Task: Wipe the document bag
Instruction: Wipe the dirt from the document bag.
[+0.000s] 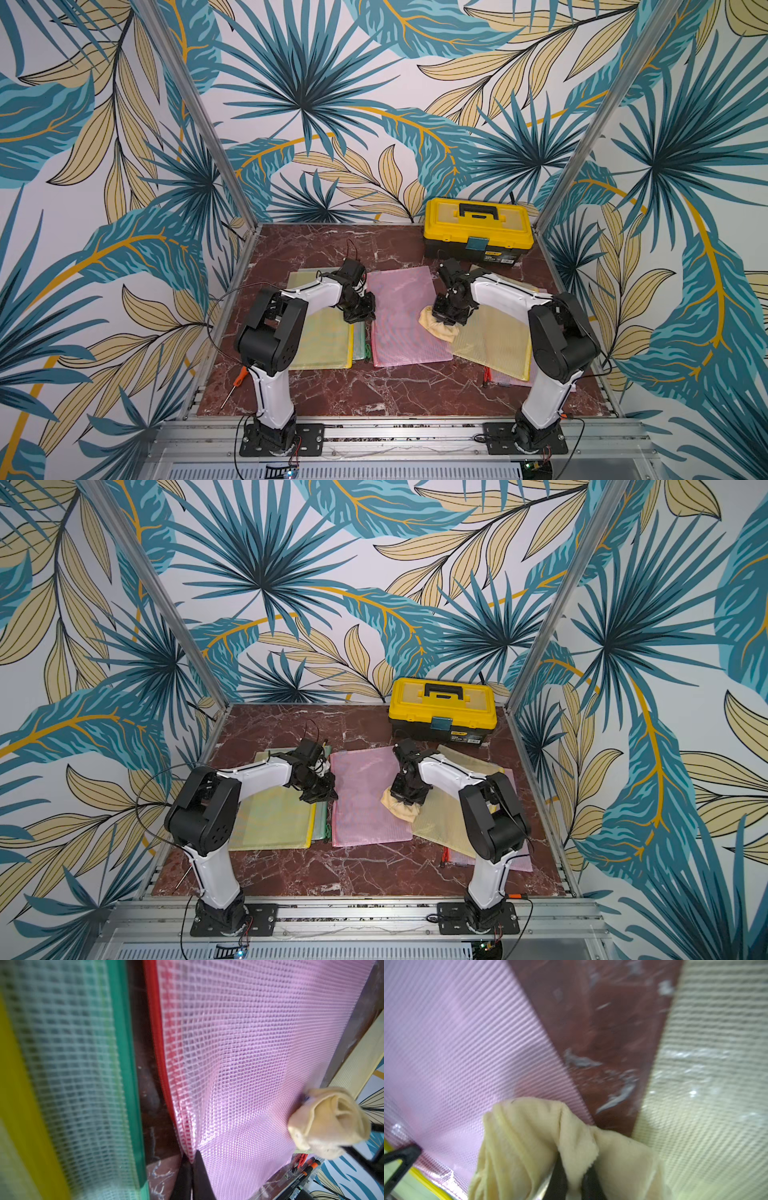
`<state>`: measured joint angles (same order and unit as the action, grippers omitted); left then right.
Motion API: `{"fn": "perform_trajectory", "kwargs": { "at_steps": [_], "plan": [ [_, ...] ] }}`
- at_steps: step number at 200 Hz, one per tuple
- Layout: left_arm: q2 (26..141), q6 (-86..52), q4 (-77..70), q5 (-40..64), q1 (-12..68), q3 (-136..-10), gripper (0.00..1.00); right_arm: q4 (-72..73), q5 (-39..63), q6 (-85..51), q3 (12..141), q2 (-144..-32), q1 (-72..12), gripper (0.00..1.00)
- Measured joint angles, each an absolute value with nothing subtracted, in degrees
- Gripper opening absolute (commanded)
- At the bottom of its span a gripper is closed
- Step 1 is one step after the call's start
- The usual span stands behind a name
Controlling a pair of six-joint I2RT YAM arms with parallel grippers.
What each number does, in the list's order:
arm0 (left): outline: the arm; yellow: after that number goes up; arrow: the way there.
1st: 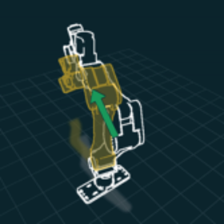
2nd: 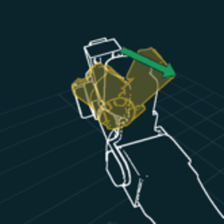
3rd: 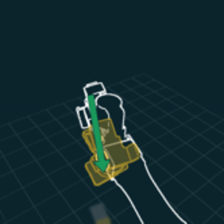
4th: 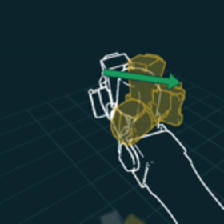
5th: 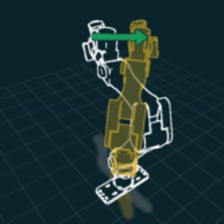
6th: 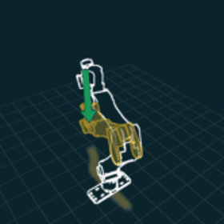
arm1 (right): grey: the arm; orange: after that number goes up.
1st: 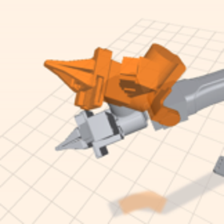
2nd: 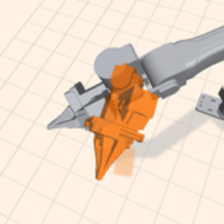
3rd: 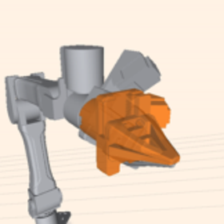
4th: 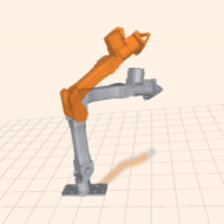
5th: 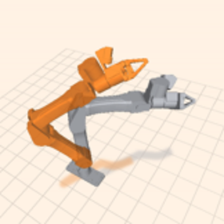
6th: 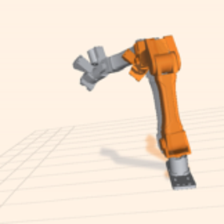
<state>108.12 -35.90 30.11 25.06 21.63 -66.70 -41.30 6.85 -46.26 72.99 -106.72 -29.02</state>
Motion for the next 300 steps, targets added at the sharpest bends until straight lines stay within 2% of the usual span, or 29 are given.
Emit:
{"fn": "perform_trajectory", "kwargs": {
  "at_steps": [29,51,76,102,123,143,171,196,230,271,300],
  "plan": [
    [109.38,-37.19,29.43,25.17,21.41,-68.03,0.00,-39.03,9.37,-47.24,81.34,-115.00,-39.94,0.00],
    [109.75,-37.67,29.23,25.19,21.30,-68.40,0.00,-37.43,11.05,-48.01,81.47,-115.98,-42.46,0.00],
    [109.75,-37.82,29.23,25.78,21.28,-68.40,0.00,-35.59,11.88,-47.77,74.78,-111.57,-38.81,0.00],
    [109.75,-37.82,29.21,26.09,21.21,-68.40,0.00,-37.47,10.48,-46.63,63.88,-102.54,-28.75,0.00],
    [109.78,-37.82,29.12,26.15,21.06,-68.40,0.00,-42.52,6.44,-45.69,62.54,-99.59,-25.28,0.00],
    [110.00,-37.82,28.95,26.20,20.86,-68.40,0.00,-45.45,4.97,-45.63,66.46,-101.34,-30.85,0.00],
    [110.17,-37.87,28.80,26.41,20.80,-68.51,0.00,-42.52,7.92,-47.46,76.42,-110.02,-42.92,0.00],
    [110.17,-37.85,28.82,26.41,20.78,-68.51,0.00,-38.85,11.42,-49.39,78.19,-113.78,-46.89,0.00],
    [110.17,-37.80,28.73,26.79,20.80,-68.51,0.00,-36.86,11.86,-49.25,70.59,-108.38,-42.39,0.00],
    [110.17,-37.43,28.71,27.14,20.80,-68.51,0.00,-41.71,6.76,-47.51,54.76,-93.82,-27.09,0.00],
    [110.02,-36.56,28.71,27.46,20.75,-68.49,0.00,-46.24,3.84,-47.11,54.37,-91.24,-26.02,0.00]
  ]
}}
